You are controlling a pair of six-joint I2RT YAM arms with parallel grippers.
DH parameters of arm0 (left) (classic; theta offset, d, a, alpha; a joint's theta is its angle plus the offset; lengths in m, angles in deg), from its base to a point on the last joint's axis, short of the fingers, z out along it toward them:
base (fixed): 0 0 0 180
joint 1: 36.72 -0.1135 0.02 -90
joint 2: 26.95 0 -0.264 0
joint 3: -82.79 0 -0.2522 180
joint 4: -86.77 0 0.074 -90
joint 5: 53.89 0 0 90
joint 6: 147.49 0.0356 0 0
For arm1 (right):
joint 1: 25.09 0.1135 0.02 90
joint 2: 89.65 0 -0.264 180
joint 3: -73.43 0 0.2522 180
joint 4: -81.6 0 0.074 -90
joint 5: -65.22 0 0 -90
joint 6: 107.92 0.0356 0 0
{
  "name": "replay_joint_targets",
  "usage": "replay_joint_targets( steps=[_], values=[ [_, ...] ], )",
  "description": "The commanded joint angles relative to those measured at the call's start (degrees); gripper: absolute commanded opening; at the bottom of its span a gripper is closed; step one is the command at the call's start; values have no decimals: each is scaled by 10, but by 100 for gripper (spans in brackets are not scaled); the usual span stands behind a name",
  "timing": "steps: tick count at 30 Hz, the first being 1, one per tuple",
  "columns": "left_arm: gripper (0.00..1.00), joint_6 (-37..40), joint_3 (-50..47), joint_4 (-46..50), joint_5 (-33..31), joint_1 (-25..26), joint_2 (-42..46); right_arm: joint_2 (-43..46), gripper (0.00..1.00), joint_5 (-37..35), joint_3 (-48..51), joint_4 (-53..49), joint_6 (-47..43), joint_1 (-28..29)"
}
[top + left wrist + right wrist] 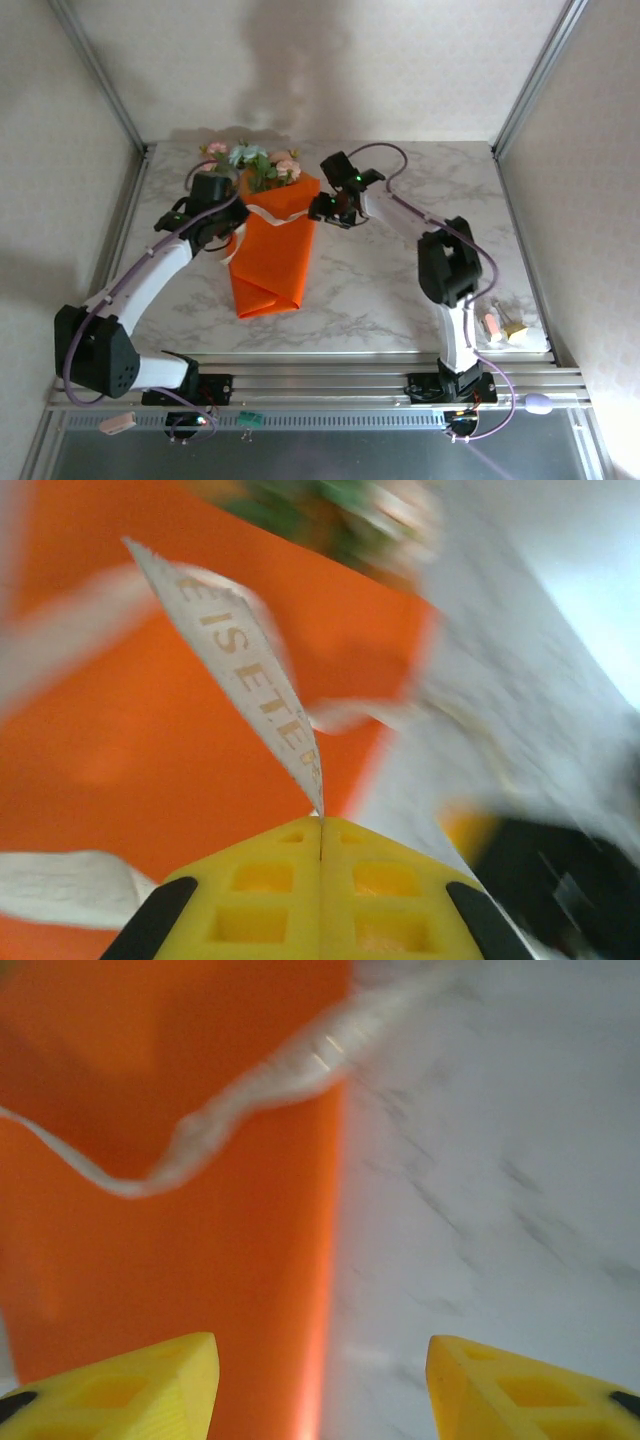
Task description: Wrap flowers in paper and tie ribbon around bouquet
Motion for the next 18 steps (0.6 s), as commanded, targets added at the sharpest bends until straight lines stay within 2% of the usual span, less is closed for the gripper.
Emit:
replay_joint_targets(
  steps=[1, 3, 5, 8, 12, 15, 16, 18],
  values=[
    [0, 43, 57, -84, 122, 79, 5, -57, 60, 71, -108, -1, 43, -6],
    [0, 51, 92, -107, 164, 115, -5, -77, 61, 109, -112, 37, 103, -20],
    [0, 42, 118, -148, 227, 142, -15, -72, 61, 113, -91, 66, 149, -30],
    [0, 43, 210, -157, 302, 196, -66, -32, 61, 77, -38, 77, 173, -57],
    [0, 65, 365, -109, 364, 252, -152, 55, 59, 10, 46, 78, 149, -110],
    [0, 63, 377, -122, 360, 227, -143, 91, 59, -5, 69, 64, 102, -136],
    [0, 44, 348, -153, 364, 203, -125, 94, 58, -14, 65, 48, 84, -136],
    [0, -37, 229, -278, 387, 131, -62, 101, 58, -19, 76, 33, 59, -133]
  ],
)
